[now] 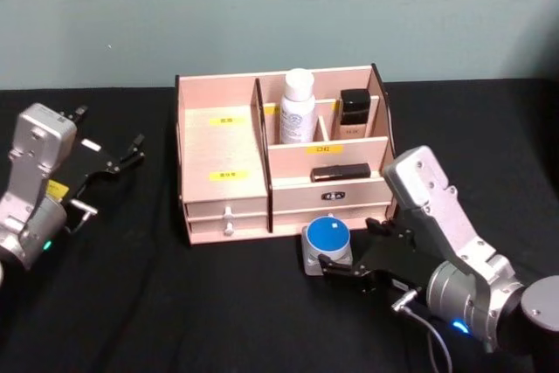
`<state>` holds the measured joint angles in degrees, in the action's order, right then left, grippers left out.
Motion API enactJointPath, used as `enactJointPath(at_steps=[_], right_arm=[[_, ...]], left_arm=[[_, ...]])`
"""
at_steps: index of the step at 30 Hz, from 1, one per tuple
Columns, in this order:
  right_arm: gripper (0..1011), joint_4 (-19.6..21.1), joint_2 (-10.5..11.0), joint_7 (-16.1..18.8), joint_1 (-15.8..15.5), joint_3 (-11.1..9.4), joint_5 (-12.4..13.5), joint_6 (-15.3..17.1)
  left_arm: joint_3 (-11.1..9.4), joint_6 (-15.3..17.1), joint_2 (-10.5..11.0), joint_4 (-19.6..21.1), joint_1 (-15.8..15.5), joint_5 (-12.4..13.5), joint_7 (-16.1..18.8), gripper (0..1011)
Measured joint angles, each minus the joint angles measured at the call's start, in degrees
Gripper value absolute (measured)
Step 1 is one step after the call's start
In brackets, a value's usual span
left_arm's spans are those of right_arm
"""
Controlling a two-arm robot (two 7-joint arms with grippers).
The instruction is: Pick up the facial cleanser and watermelon frost from the table and place them into the tiered storage box.
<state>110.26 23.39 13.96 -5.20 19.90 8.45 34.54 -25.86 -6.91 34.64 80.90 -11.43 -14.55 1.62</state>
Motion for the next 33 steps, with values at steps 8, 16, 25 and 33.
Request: enactJointPath(at_steps=[8,16,25,33], right_arm=[[1003,-1.26,-1.76,0.58,0.87,0.81,-1.06,0.37],[1002,-3.07,-3.49,0.81,1.73,1.16,-2.38,0.42],[1003,-4.11,-4.78,1.12,2.35,1.33,-3.93,0.39],[1003,-4.22,-5.66,1.15,2.17,1.00,-5.26,0.34]], left_arm=[[0.00,0.00,0.00,0.00,0.00,0.00,0.00,1001],[0.00,0.01,0.00,0.00,0.00,0.00,0.00,1001],[0.00,0.00,0.00,0.00,0.00,0.00,0.00,1001],[0.00,0.00,0.00,0.00,0.00,0.00,0.00,1001]])
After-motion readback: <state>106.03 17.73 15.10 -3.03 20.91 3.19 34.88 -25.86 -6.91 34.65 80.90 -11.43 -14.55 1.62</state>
